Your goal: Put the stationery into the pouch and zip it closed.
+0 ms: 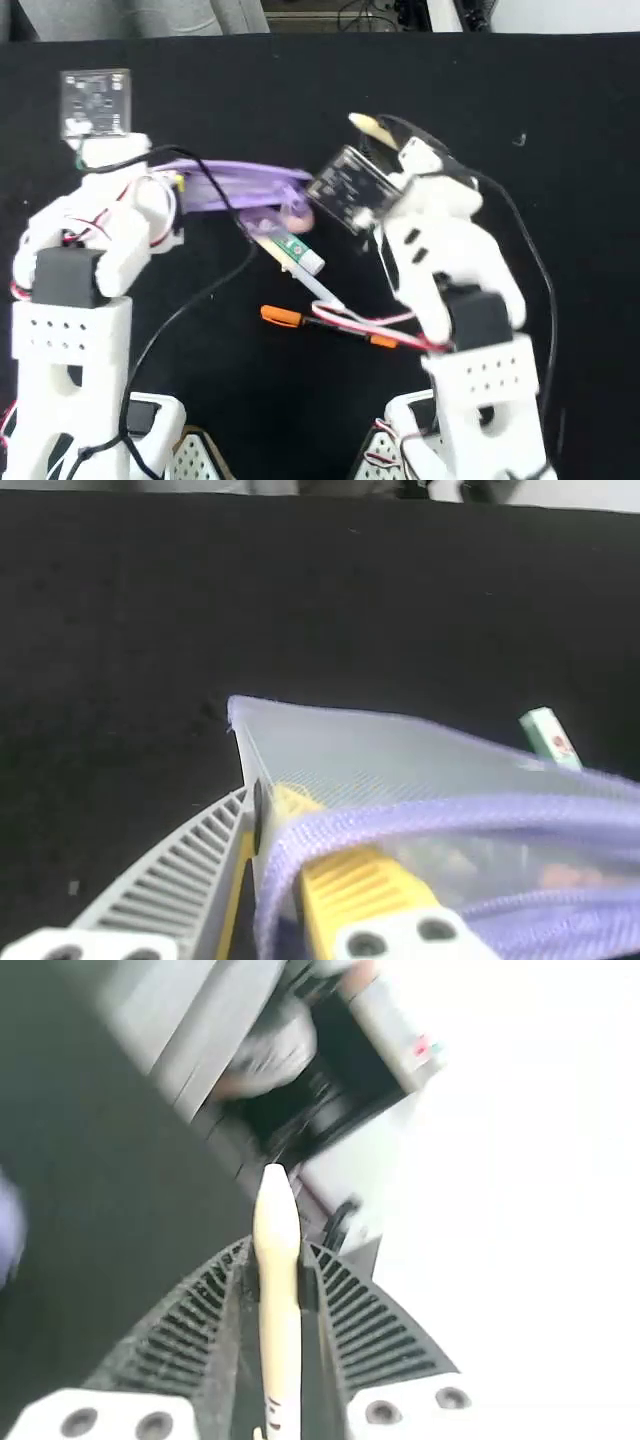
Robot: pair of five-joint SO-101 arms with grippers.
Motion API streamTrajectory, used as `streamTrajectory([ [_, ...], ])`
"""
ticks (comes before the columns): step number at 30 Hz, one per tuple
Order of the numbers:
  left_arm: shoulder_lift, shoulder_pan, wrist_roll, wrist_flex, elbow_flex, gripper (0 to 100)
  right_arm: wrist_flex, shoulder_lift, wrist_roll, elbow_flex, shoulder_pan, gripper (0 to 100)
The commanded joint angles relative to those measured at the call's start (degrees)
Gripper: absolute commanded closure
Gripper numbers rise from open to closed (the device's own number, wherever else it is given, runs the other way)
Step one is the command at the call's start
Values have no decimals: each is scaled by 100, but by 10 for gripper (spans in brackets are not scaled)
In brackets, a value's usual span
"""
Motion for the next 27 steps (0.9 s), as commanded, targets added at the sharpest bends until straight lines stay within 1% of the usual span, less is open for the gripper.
streamTrajectory([
  [1,273,321,281,26,-312,971,-1002,-875,-932,391,-97,987],
  [3,457,330,290,18,-295,971,-1363,-1147,-1310,620,-229,987],
  [6,651,374,290,-18,-286,971,-1793,-1473,-1600,936,-510,987],
  [10,695,391,299,-26,-277,971,-2259,-1780,-1662,1270,-1055,988],
  [12,695,391,440,-26,-277,971,-2435,-1824,-1714,1341,-1248,988],
  [15,695,391,782,-26,-242,971,-2769,-1807,-2409,1349,-1345,988],
  [17,695,391,809,-167,-119,971,-2971,-1789,-2945,1349,-1345,988],
  [23,316,391,809,-818,602,971,-3200,-1789,-3851,1121,-1371,988],
  [27,-308,391,809,-1090,1059,971,-3191,-1789,-4967,1095,-1371,988],
])
